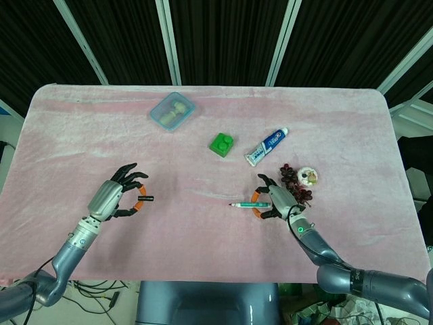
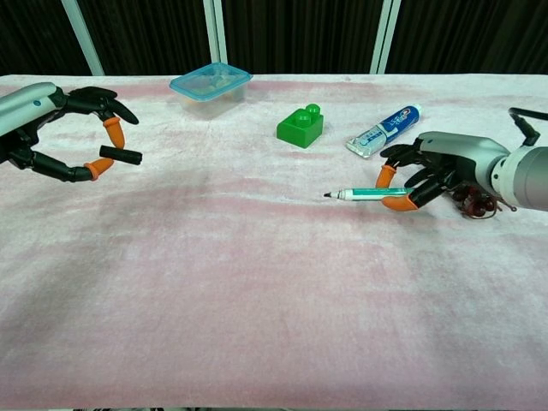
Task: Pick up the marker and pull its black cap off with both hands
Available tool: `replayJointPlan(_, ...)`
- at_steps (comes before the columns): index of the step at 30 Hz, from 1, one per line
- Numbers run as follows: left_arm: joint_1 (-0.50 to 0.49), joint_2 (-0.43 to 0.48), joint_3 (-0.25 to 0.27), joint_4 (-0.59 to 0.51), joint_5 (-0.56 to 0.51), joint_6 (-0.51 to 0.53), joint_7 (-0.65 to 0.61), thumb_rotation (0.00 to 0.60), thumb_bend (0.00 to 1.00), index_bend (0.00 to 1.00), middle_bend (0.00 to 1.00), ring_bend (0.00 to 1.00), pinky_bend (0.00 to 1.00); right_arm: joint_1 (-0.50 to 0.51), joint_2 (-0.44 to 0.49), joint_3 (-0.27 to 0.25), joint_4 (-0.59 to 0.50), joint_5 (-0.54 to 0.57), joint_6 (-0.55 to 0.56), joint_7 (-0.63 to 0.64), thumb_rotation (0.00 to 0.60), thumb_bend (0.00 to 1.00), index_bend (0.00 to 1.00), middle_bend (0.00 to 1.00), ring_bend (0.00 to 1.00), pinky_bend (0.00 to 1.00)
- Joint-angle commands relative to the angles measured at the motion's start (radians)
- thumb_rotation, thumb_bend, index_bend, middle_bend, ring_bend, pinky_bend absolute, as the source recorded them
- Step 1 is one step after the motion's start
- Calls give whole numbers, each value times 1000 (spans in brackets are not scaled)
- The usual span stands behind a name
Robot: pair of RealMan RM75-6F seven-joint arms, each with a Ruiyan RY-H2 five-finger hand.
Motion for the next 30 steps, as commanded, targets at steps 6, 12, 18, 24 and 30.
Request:
replayJointPlan(6, 0, -64, 17, 114, -7, -60, -80, 600, 436, 482, 235, 0, 66, 18, -7, -4, 10, 34, -50, -14, 600, 260, 540, 0, 0, 159)
replayJointPlan(12, -15, -89, 13, 149, -2, -79, -108, 600, 413, 473, 229, 0, 65, 30, 16, -3, 3, 66, -112, -1, 600, 68, 194, 0, 0, 155)
replayJointPlan(18, -33, -120, 5, 174, -1, -97, -139, 600, 367, 436, 227, 0, 65, 21, 48, 18, -13, 52, -121, 30, 600, 11, 23, 0, 0, 154)
replayJointPlan(24, -50, -130, 5, 188, -6, -135, -123, 600, 199, 287, 189, 0, 41, -11, 109, 51, -55, 21, -82, 66, 600, 11, 20, 0, 0, 154)
replayJointPlan(30, -51, -84, -15, 137, -24, -132, -95, 600, 157, 181, 160, 0, 17, -43, 190, 60, -100, -6, -20, 55, 600, 11, 20, 0, 0, 154)
